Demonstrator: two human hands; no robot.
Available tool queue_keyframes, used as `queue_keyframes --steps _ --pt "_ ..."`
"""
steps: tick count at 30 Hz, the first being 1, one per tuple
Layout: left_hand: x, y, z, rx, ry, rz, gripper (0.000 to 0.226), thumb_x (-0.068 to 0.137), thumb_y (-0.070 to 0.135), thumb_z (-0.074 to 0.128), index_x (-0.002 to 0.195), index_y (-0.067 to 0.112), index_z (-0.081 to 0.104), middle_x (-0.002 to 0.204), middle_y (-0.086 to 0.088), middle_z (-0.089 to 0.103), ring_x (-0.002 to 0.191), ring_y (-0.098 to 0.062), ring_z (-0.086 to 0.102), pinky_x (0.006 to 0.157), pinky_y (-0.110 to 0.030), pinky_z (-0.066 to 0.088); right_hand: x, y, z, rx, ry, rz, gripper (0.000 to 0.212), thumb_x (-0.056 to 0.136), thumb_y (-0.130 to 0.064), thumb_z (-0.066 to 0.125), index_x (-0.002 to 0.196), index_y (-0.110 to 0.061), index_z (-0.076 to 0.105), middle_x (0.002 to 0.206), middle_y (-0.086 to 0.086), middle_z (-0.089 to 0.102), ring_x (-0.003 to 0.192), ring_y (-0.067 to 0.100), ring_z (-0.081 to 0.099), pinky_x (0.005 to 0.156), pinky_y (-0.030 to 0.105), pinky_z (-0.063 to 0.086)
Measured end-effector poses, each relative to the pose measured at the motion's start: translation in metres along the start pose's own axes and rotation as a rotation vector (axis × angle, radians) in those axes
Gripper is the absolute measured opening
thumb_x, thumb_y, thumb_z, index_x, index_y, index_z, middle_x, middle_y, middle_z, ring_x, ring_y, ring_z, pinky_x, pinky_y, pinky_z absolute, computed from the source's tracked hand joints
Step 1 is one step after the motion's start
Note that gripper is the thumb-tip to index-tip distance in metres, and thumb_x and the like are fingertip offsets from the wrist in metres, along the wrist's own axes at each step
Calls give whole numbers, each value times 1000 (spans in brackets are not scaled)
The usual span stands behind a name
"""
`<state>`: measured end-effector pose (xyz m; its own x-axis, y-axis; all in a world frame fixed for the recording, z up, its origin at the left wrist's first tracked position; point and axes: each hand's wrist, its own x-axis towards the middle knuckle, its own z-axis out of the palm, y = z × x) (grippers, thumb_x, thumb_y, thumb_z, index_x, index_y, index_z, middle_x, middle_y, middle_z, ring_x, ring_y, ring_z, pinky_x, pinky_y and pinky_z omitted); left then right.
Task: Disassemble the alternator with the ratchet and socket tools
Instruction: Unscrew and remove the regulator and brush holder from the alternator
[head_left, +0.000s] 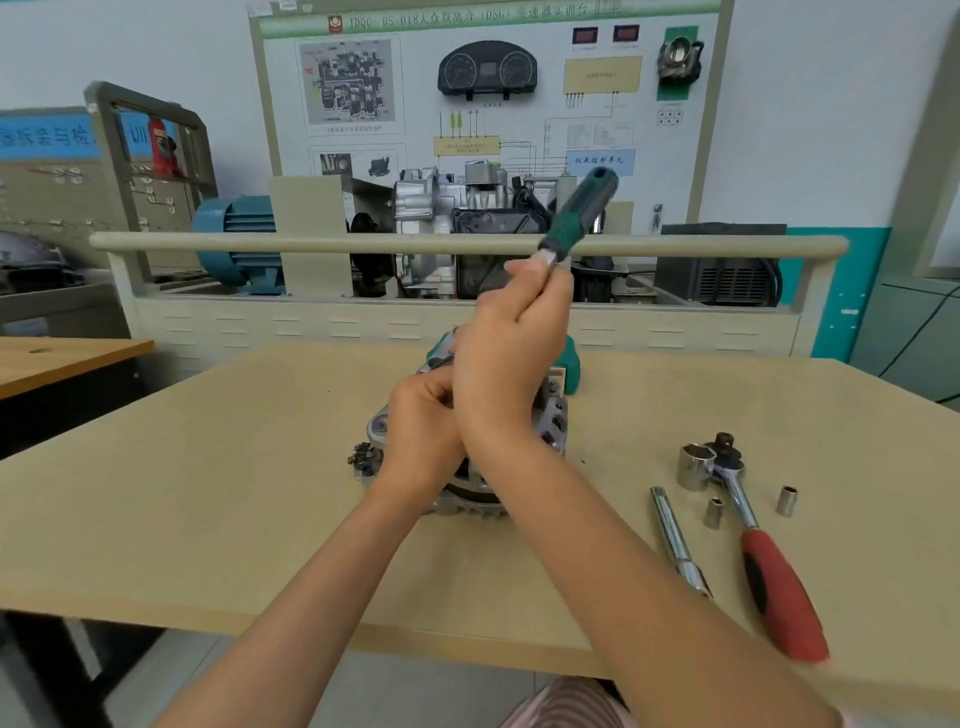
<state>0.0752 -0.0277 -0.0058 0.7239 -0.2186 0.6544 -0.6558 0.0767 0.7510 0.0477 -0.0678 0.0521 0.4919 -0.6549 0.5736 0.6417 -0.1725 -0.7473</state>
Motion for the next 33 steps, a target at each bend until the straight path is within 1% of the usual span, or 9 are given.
queue_keyframes --steps 2,5,7,9,14,19,21,27,33 --pt "4 -3 -2 1 -15 16 64 74 -20 53 36 32 57 30 15 41 32 4 34 37 -3 22 9 -1 3 9 -88 121 30 102 -28 32 84 -16 53 65 -1 50 53 18 49 50 33 45" --pt "6 -5 -5 -62 -61 7 38 73 2 74 57 36 70 52 7 64 53 -9 57 49 -13 45 41 -18 -4 -299 -860 513 31 101 -26 38 91 -8 62 47 -6 40 30 5 33 32 16 25" --pt "5 -5 -5 -47 -53 -16 31 72 16 78 65 45 69 66 16 69 65 1 64 56 -8 47 50 -27 -6 -560 -1410 612 30 100 -24 38 97 -8 64 43 -8 35 28 2 30 29 13 20" --pt "5 -3 -4 -6 -54 -27 32 72 22 78 66 52 67 68 27 66 69 12 61 56 -1 42 51 -29 -3 -691 -1588 636 31 100 -25 39 99 -9 65 43 -9 34 28 1 30 29 12 20" --pt "5 -3 -3 -103 -12 2 29 69 9 79 63 36 71 62 8 69 58 -4 64 49 -17 50 49 -27 -13 -435 -1316 567 30 100 -27 40 96 -10 64 44 -10 34 29 1 28 34 14 18" --pt "2 -6 -1 -11 -88 104 44 74 -18 57 55 22 63 39 19 51 34 5 38 40 -4 28 5 -8 -17 286 -133 173 32 102 -30 34 82 -13 53 48 -6 38 32 8 34 34 15 30" --pt "3 -6 -1 -13 -82 112 50 74 -17 58 46 25 59 43 20 54 38 4 41 42 -5 32 1 -5 -15 438 94 154 34 103 -31 26 79 -15 45 53 -2 39 32 8 37 37 16 34" --pt "4 -7 -5 -16 -159 88 32 77 6 71 99 30 68 71 10 71 52 -4 57 54 -16 46 27 -15 -30 505 0 246 34 103 -28 30 80 -11 47 44 -7 37 31 8 33 34 17 29" --pt "4 -10 -4 239 -78 231 18 77 12 74 87 27 70 97 12 58 62 -7 50 62 -10 40 59 -16 -67 253 -18 104 34 103 -27 30 80 -12 49 45 -7 36 34 8 32 35 16 28"
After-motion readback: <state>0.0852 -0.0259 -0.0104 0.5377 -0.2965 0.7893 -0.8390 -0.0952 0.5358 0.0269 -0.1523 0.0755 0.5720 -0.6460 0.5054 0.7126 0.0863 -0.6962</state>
